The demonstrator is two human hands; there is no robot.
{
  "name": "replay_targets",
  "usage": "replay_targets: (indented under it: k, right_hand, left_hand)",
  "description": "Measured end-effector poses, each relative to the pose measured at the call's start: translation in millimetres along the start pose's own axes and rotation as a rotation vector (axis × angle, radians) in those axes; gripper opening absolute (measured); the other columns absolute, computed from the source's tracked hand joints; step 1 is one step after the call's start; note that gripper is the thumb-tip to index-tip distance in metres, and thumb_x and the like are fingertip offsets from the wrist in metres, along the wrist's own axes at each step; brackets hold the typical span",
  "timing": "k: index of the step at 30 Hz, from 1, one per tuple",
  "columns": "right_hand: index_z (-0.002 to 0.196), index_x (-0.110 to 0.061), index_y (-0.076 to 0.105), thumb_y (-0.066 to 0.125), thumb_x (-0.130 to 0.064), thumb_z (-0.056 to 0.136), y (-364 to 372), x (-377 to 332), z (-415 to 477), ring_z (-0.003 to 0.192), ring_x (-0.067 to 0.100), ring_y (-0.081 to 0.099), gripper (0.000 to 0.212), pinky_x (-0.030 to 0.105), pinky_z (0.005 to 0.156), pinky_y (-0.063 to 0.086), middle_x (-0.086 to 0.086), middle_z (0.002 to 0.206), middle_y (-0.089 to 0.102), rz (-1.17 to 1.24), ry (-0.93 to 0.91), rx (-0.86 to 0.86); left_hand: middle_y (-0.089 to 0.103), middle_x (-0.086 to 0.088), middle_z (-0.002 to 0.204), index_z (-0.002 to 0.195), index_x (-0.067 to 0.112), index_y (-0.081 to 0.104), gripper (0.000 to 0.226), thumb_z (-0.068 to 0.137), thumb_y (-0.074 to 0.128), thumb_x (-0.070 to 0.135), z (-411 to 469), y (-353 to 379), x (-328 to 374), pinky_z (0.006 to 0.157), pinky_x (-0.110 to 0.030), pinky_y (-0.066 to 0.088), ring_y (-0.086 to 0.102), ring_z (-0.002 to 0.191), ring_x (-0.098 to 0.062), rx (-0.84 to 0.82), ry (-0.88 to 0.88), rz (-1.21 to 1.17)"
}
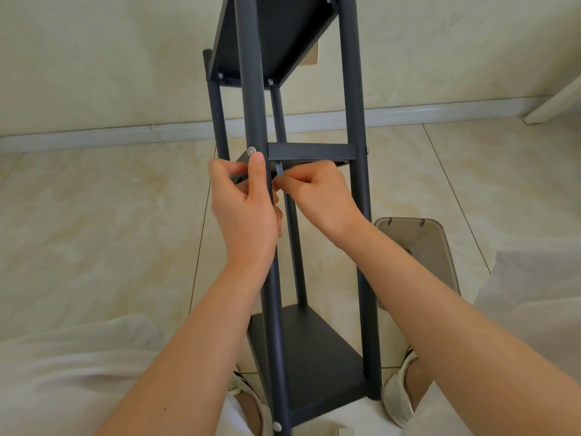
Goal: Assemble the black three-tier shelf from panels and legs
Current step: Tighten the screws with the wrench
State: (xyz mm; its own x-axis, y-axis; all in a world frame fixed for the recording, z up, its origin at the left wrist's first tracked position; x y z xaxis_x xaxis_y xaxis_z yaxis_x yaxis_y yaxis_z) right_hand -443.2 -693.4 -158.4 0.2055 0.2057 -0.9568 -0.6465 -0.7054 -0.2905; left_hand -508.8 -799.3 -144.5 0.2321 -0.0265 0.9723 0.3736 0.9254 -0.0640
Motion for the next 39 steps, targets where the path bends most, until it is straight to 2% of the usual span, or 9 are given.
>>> replay_targets:
  k: [3,6,10,15,18,21,26,33,39]
  right_hand:
    - [0.059,-0.013,0.066,0.058,-0.010,0.094,-3.2,-6.6,3.9,0.046,0.006,0.036,0.036,0.016,0.053,0.035,-0.008,0.043,0.038,-0.007,-0.039,-0.010]
    - [0.045,-0.018,0.052,0.058,-0.008,0.094,-4.5,-8.7,6.8,0.044,0.008,0.034,0.050,0.014,0.051,0.031,-0.009,0.039,0.034,-0.054,-0.066,-0.002]
    - [0.055,-0.003,0.056,0.057,-0.010,0.096,-4.6,-6.7,2.5,0.048,0.009,0.036,0.042,0.023,0.057,0.037,-0.003,0.046,0.040,-0.046,-0.098,0.026]
    - [0.063,0.002,0.063,0.057,-0.013,0.098,-7.1,0.3,-7.8,0.064,0.035,0.049,0.038,0.039,0.069,0.049,0.021,0.061,0.055,0.037,-0.114,0.110]
    - [0.058,-0.015,0.062,0.057,-0.013,0.098,-8.0,2.2,-11.7,0.058,0.026,0.049,0.040,0.037,0.068,0.050,0.012,0.057,0.055,0.038,-0.113,0.146]
    - [0.068,-0.003,0.069,0.059,-0.015,0.098,-6.4,4.0,-14.2,0.063,0.028,0.056,0.034,0.038,0.070,0.052,0.017,0.062,0.060,0.025,-0.118,0.165]
    - [0.073,0.000,0.072,0.061,-0.014,0.097,-0.4,2.1,-11.4,0.063,0.023,0.059,0.030,0.024,0.067,0.049,0.013,0.063,0.065,-0.035,-0.173,0.190]
    - [0.075,0.005,0.073,0.065,-0.003,0.092,11.4,-3.6,-7.0,0.074,0.028,0.066,0.020,0.033,0.070,0.051,0.014,0.068,0.068,-0.196,-0.436,0.407]
    - [0.073,0.002,0.073,0.066,-0.001,0.090,21.2,-4.6,-2.9,0.077,0.021,0.064,0.018,0.016,0.071,0.042,0.009,0.066,0.068,-0.169,-0.458,0.451]
  left_hand:
    - [0.049,-0.006,0.053,0.088,0.023,0.039,0.023,0.106,0.050,0.032,2.7,1.2,4.2,0.035,-0.026,0.035,0.044,0.039,-0.035,-0.002,0.034,-0.026]
    - [0.047,-0.001,0.051,0.089,0.023,0.040,0.022,0.106,0.050,0.031,1.7,3.7,7.2,0.035,-0.027,0.036,0.044,0.037,-0.028,-0.023,0.070,-0.019]
    - [0.050,-0.007,0.054,0.090,0.024,0.041,0.020,0.106,0.050,0.032,0.0,5.3,8.4,0.036,-0.028,0.037,0.046,0.038,-0.023,-0.051,0.098,0.001]
    - [0.052,-0.005,0.055,0.090,0.028,0.042,0.019,0.105,0.051,0.035,-3.2,5.6,8.0,0.037,-0.029,0.038,0.046,0.038,-0.022,-0.075,0.110,0.013]
    - [0.048,0.000,0.051,0.090,0.027,0.042,0.019,0.105,0.049,0.036,-2.5,4.7,7.9,0.036,-0.029,0.038,0.045,0.037,-0.023,-0.069,0.109,0.023]
    - [0.045,0.000,0.050,0.089,0.027,0.041,0.020,0.106,0.047,0.036,-3.3,3.6,6.9,0.035,-0.029,0.037,0.044,0.038,-0.028,-0.060,0.101,0.017]
    - [0.045,0.000,0.048,0.088,0.027,0.040,0.020,0.107,0.045,0.031,-3.9,-0.8,5.0,0.035,-0.026,0.035,0.042,0.034,-0.028,-0.043,0.095,0.011]
    - [0.051,-0.008,0.052,0.088,0.027,0.040,0.019,0.106,0.045,0.028,-1.8,-7.6,3.7,0.036,-0.028,0.034,0.043,0.035,-0.029,-0.034,0.080,-0.033]
    - [0.051,-0.011,0.052,0.087,0.028,0.040,0.019,0.105,0.046,0.028,-0.2,-11.8,3.3,0.036,-0.028,0.035,0.043,0.036,-0.034,-0.019,0.073,-0.032]
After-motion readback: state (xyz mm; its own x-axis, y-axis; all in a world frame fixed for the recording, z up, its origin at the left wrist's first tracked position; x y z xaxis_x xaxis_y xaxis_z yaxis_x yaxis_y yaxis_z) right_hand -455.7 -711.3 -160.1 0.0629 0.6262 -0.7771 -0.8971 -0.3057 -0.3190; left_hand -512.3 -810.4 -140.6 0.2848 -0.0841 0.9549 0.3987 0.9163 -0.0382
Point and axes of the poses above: each hand's wrist, its own z-axis towards the middle knuckle, its own y-axis out of the palm, x = y × z, the point moved 6 cm from there along z, towards the middle knuckle
